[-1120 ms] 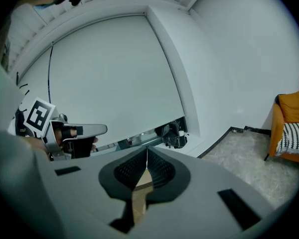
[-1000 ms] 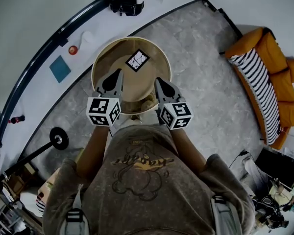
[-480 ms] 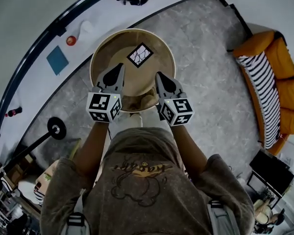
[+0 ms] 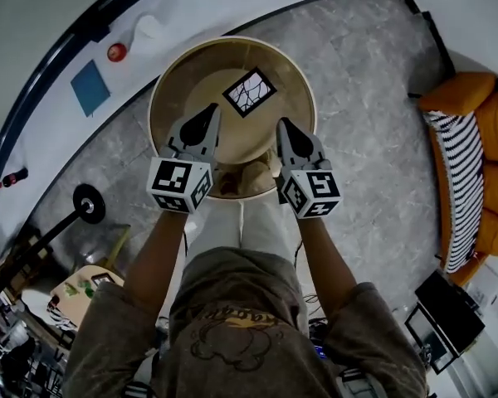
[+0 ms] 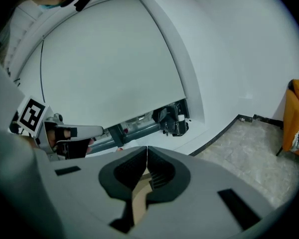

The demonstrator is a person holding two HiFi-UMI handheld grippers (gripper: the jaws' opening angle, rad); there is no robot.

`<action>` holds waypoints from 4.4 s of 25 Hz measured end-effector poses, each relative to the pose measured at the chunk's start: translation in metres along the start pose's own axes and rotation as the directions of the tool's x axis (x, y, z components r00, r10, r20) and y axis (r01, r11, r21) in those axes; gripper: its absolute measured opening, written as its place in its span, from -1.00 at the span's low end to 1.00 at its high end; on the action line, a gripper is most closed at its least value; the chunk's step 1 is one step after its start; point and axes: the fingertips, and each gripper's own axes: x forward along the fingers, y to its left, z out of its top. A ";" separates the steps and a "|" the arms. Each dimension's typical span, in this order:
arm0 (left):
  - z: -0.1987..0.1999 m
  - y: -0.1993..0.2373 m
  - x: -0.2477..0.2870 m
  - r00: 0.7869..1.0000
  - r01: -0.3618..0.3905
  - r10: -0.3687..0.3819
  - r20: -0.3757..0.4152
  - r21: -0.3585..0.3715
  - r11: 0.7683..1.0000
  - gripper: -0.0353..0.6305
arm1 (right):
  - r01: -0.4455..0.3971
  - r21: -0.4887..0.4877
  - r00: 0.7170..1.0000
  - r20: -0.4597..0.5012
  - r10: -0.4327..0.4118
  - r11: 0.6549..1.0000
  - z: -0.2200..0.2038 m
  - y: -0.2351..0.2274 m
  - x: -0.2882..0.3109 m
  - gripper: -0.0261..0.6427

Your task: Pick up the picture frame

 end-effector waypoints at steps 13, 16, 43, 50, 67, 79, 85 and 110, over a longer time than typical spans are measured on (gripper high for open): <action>-0.106 0.045 0.076 0.999 -0.007 0.005 -0.036 -0.046 0.999 -0.84 | 0.029 0.060 0.999 -0.037 -0.026 0.998 -0.097 -0.054 0.074 -0.86; -0.127 0.054 0.090 0.999 -0.015 0.013 -0.048 -0.043 0.999 -0.84 | 0.037 0.084 0.999 -0.037 -0.034 0.996 -0.113 -0.063 0.088 -0.86; -0.192 0.074 0.156 0.971 0.036 -0.026 -0.238 0.037 0.999 -0.45 | 0.023 0.197 0.975 -0.221 0.022 0.980 -0.180 -0.090 0.142 -0.23; -0.215 0.092 0.183 0.952 0.035 -0.013 -0.307 0.066 0.997 -0.45 | 0.059 0.211 0.957 -0.289 0.005 0.976 -0.203 -0.102 0.160 -0.23; -0.260 0.099 0.226 0.887 0.129 -0.064 -0.458 0.111 0.985 -0.47 | 0.148 0.233 0.936 -0.345 -0.060 0.961 -0.225 -0.112 0.186 -0.28; -0.262 0.095 0.227 0.882 0.147 -0.089 -0.462 0.090 0.985 -0.56 | 0.180 0.234 0.932 -0.351 -0.090 0.955 -0.226 -0.120 0.185 -0.43; -0.264 0.097 0.222 0.875 0.128 -0.097 -0.474 0.035 0.991 -0.63 | 0.176 0.239 0.932 -0.353 -0.084 0.955 -0.226 -0.120 0.187 -0.46; -0.245 0.069 0.175 0.860 0.050 -0.072 -0.505 -0.056 0.997 -0.66 | 0.162 0.193 0.927 -0.365 -0.083 0.968 -0.193 -0.109 0.151 -0.64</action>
